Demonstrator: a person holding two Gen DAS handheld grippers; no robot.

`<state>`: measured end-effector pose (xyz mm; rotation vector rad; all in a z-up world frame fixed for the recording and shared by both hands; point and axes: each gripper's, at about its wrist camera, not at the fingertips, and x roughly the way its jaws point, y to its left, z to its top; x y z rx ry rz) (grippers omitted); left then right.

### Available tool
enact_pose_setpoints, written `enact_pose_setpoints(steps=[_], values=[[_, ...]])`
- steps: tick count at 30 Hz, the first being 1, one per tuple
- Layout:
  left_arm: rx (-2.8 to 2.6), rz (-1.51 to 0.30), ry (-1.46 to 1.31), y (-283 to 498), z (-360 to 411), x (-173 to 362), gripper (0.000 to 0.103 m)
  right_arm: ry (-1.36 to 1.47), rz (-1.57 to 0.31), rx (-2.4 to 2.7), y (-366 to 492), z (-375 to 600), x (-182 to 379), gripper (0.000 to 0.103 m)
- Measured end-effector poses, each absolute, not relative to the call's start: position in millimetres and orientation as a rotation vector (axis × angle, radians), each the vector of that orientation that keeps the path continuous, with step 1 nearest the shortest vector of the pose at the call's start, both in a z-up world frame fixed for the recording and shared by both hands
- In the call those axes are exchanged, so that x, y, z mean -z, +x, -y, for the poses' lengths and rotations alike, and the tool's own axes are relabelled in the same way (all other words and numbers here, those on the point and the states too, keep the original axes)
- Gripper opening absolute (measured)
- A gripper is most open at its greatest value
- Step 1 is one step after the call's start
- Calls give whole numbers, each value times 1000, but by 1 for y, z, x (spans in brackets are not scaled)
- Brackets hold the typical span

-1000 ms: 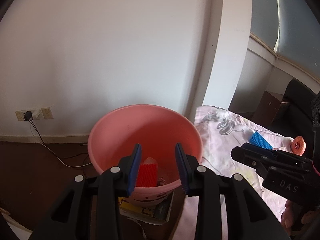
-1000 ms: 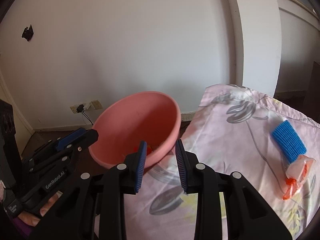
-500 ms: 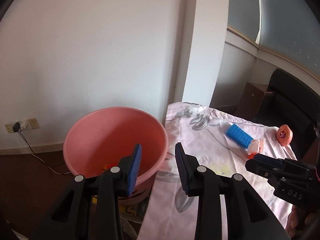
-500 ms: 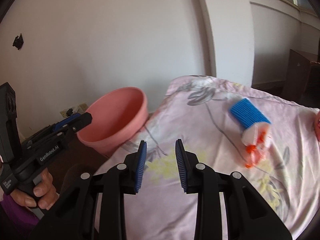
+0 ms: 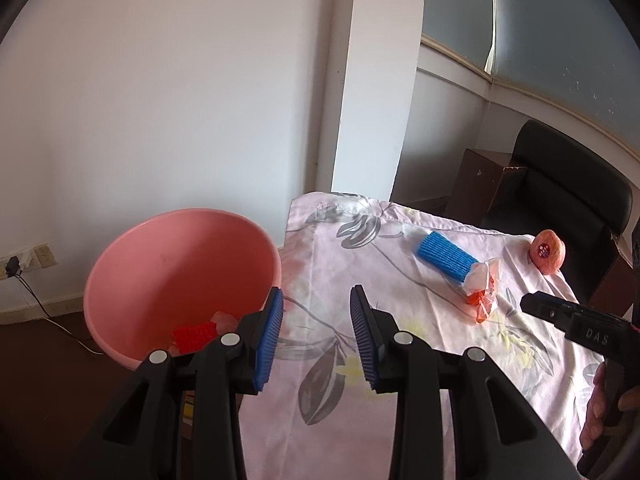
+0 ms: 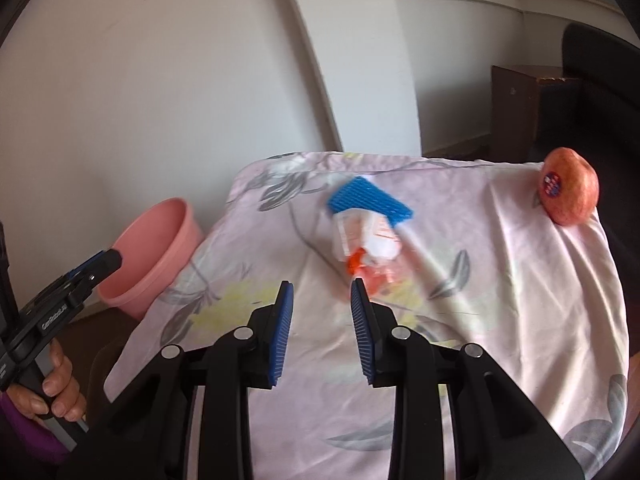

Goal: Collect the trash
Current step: 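Move both tools back over the table toward the blue net and bag, then grasp the clear bag with orange contents with the right tool while the left tool grasps the blue foam net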

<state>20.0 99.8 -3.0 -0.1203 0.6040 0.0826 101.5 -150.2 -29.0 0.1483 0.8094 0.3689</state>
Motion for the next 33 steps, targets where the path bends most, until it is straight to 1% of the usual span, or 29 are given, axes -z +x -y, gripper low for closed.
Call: enact_pose_setpoints(steps=[17,29,31,32,33], values=[[-80,-642,-109,40,-96,17,34,158,-793,-307,146,160,45,30],[-51,-643,-75,54,-83,15,34,139,-800,-287,154,161,61,30],[-40,-640,-71,57,-79,12,34,143,-805,-290,155,164,63,22],[-32,-641,-69,60,-76,12,34,143,-807,-292,154,165,63,15],[-21,-641,-66,63,-73,11,34,144,-808,-297,154,166,64,10]])
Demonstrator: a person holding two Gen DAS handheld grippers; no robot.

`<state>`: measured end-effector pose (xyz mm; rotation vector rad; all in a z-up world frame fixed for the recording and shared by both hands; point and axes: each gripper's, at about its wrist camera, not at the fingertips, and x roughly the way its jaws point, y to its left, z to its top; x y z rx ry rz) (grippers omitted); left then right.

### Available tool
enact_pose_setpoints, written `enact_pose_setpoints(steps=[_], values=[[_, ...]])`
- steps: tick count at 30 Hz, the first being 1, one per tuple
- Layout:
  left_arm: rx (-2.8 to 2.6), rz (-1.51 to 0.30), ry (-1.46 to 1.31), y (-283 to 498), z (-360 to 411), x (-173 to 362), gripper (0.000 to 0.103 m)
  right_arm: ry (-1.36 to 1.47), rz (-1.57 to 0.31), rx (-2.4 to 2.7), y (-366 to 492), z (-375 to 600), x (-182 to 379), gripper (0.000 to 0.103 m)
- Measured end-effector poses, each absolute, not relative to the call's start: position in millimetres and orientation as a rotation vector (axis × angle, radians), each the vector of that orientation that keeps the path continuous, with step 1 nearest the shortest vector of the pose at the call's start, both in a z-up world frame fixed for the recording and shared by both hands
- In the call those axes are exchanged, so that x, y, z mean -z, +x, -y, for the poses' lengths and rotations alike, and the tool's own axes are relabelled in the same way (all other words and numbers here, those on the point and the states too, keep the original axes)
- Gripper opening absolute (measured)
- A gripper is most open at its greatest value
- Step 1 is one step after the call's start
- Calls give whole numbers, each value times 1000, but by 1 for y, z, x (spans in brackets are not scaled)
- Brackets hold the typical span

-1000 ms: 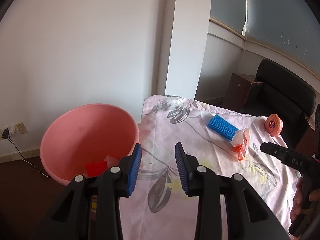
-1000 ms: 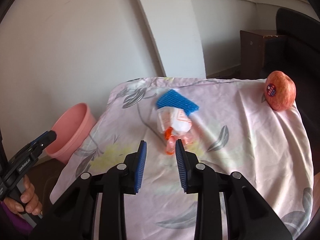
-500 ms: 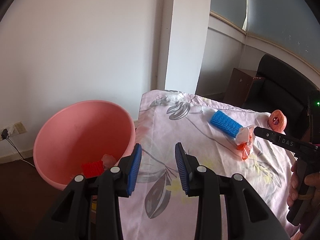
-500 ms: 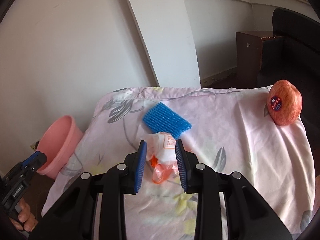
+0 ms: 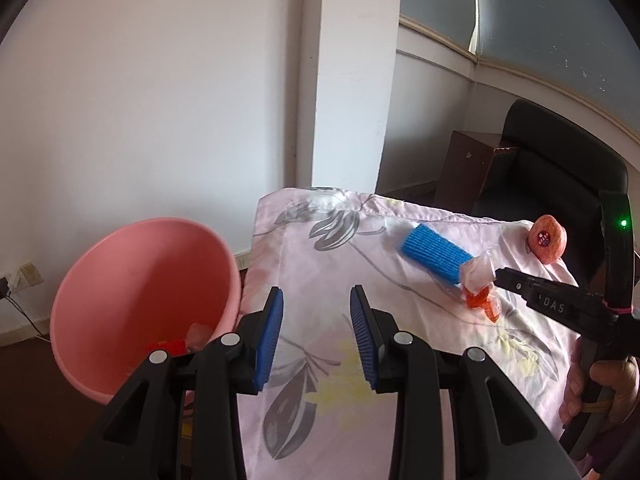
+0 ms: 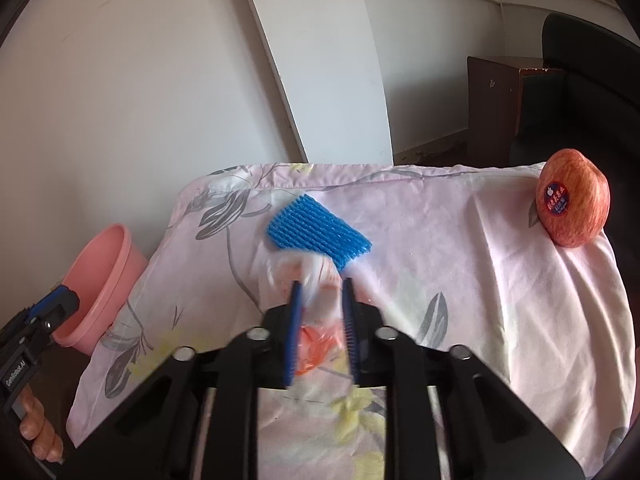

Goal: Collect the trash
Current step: 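Grasp the clear bag with orange contents with the right tool while the left tool grasps the blue foam net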

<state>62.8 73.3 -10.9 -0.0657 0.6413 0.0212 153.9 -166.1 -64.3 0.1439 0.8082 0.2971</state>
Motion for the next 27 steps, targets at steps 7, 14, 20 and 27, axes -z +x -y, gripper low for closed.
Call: enact_pose_setpoints(steps=[7,14,20,27], values=[[41,-629,-20,80,-48,5,34,175,-786,-326,150,178,63,1],[93,-641,-17,98,-27,5,34,211,-770,-348,139,195,57,1],[167,-676,-36,124,-1,14,47,253,-757,-330,124,216,52,1],[220,-787,-104,164,28,42,47,270,-743,-308,113,232,52,1]])
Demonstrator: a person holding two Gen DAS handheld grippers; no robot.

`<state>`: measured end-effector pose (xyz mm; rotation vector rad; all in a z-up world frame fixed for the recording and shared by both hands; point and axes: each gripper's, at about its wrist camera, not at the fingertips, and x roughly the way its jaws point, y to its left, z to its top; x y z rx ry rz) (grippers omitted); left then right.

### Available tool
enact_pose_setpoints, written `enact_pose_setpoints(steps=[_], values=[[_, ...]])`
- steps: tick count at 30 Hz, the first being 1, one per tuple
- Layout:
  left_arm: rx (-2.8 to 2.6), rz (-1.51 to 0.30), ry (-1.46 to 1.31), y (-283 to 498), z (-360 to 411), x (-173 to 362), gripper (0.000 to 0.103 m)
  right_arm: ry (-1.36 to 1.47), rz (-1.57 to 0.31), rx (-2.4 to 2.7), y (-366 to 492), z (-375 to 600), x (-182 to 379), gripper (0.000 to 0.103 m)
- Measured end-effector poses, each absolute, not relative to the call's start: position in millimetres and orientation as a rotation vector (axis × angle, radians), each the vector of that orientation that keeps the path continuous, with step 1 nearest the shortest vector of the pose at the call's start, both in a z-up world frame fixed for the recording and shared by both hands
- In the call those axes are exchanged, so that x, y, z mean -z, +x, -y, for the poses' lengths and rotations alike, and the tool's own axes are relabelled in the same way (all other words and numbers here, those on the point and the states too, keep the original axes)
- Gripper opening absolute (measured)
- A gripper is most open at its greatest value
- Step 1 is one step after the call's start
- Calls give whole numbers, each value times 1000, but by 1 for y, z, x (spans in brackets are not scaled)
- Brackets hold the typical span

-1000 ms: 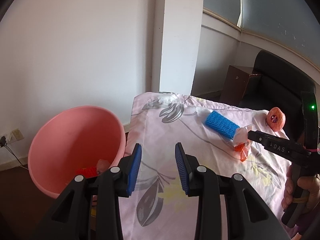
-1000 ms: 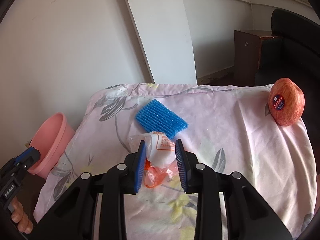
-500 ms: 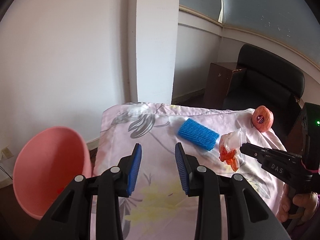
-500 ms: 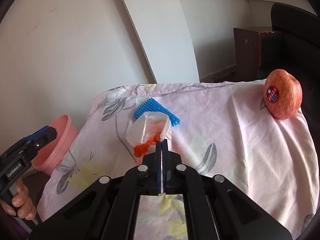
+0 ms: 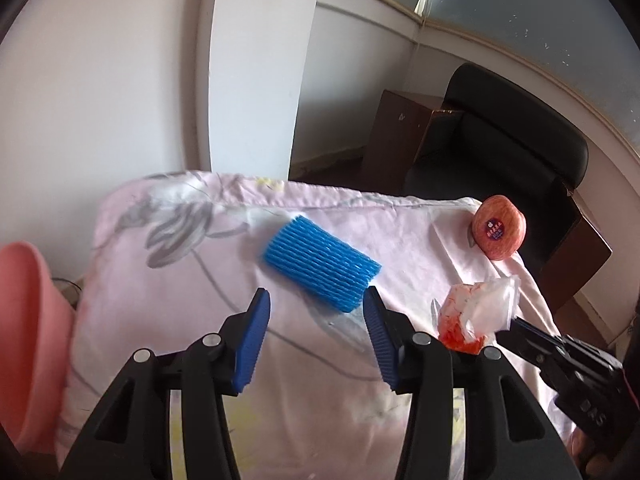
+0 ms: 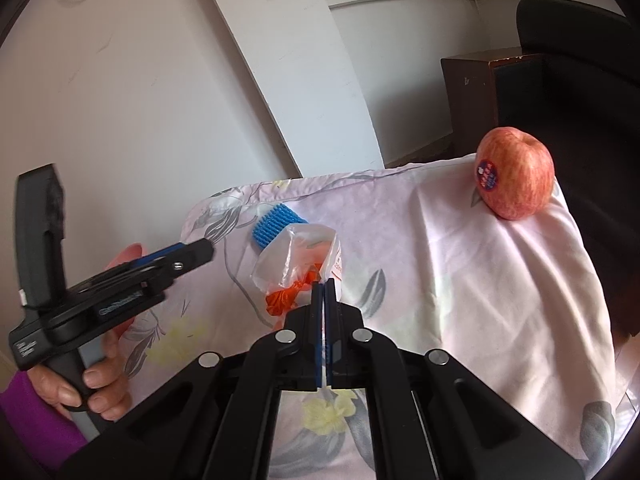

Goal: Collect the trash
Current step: 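Grasp the clear bag with orange contents with the right tool while the left tool grasps the blue foam net, then carry the blue foam net and clear bag over the pink basin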

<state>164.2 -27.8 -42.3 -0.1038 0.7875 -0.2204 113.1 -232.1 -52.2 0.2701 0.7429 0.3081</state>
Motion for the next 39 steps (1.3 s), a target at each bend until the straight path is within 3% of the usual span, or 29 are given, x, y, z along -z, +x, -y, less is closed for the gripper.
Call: enact_pose_setpoints(steps=[13,16,18,21,39], values=[[122,-881,-70,213,66,78,47,304,-732,-305,110,246,53,1],[106,-882,-58,215,69,84,36,306,-730,-303,110,246,50,1],[119,-877,-48,213,72,84,17,310,-730,-303,110,247,50,1],[125,-867,-42,207,73,81,5,315,-732,-306,109,248,50,1],[130,-750,-44,133,24,25,4,291,-715,-354,100,232,38,1]])
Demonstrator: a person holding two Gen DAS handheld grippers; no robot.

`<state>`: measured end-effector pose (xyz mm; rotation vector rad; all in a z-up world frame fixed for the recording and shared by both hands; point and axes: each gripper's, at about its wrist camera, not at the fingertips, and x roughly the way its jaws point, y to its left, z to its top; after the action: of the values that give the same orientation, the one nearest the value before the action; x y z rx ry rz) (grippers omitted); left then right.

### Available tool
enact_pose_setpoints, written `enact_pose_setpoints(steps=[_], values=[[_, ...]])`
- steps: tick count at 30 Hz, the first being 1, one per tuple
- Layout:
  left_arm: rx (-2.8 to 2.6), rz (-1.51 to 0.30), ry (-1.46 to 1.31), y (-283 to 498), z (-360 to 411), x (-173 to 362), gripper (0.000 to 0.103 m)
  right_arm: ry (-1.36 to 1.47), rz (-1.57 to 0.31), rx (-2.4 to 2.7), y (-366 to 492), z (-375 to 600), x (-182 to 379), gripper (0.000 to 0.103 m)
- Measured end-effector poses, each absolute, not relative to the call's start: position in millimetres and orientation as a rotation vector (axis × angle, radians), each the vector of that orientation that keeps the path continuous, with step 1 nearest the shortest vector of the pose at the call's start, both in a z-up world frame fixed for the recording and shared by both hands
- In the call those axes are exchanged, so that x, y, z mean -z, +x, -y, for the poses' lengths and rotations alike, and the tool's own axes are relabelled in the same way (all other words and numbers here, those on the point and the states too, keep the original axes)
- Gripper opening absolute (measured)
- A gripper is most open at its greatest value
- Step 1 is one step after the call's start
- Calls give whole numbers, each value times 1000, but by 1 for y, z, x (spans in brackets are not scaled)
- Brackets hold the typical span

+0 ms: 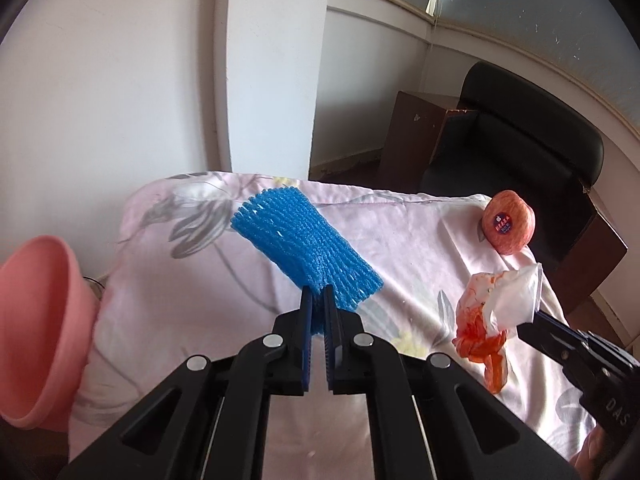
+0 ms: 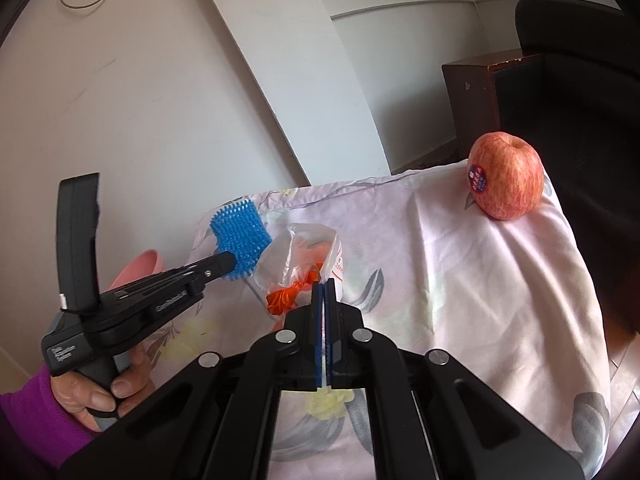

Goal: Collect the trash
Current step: 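Carry the blue foam net and clear bag over the pink basin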

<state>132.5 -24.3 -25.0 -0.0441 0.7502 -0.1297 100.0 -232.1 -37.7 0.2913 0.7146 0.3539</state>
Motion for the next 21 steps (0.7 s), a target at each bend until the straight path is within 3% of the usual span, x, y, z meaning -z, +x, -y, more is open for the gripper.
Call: enact_pose_setpoints(steps=[21], values=[[-47,-618,-56,33,-63,-16,4,212,-700,-514,83,150,8,1]])
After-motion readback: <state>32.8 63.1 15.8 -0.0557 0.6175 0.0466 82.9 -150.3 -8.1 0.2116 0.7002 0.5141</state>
